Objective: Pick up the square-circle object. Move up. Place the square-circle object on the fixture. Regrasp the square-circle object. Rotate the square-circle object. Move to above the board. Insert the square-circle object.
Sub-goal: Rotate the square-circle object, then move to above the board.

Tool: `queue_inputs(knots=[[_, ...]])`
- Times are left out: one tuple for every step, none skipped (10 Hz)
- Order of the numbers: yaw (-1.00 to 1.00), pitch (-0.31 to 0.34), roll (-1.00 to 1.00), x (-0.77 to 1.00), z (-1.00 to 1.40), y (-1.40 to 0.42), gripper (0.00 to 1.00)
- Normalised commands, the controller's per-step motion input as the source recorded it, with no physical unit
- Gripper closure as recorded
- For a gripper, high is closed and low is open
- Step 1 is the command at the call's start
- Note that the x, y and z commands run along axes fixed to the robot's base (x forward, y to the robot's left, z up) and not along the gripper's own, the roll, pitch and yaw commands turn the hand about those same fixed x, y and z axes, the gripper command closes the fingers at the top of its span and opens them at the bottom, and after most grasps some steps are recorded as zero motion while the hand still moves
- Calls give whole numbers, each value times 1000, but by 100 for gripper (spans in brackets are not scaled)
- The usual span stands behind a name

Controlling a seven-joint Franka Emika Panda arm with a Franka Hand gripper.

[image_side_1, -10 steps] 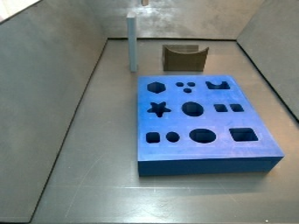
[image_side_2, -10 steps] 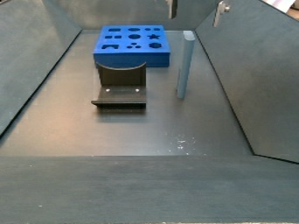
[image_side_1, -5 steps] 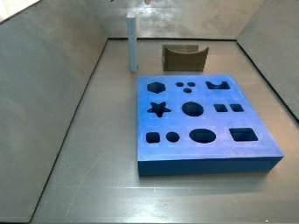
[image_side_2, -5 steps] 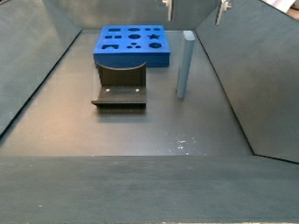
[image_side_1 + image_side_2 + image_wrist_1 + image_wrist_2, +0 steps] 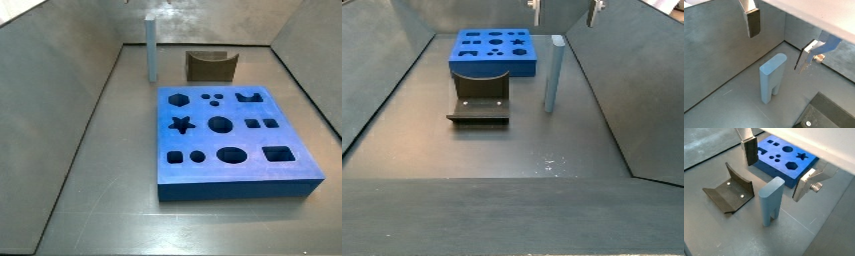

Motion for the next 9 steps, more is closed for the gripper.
queue_inputs(knots=[[74,25,-84,19,-1000,3,0],[58,-5,-63,29,-1000,9,0],[47,-24,-37,24,-940,5,0],[38,-40,-1,14,-732,6,0],[31,-48,25,10,-577,8,0],[24,-51,47,14,-431,8,0],[17,-45,71,20,-249,10,0],[13,-36,86,0,0,0,100],[108,-136,100,96,1000,119,100]])
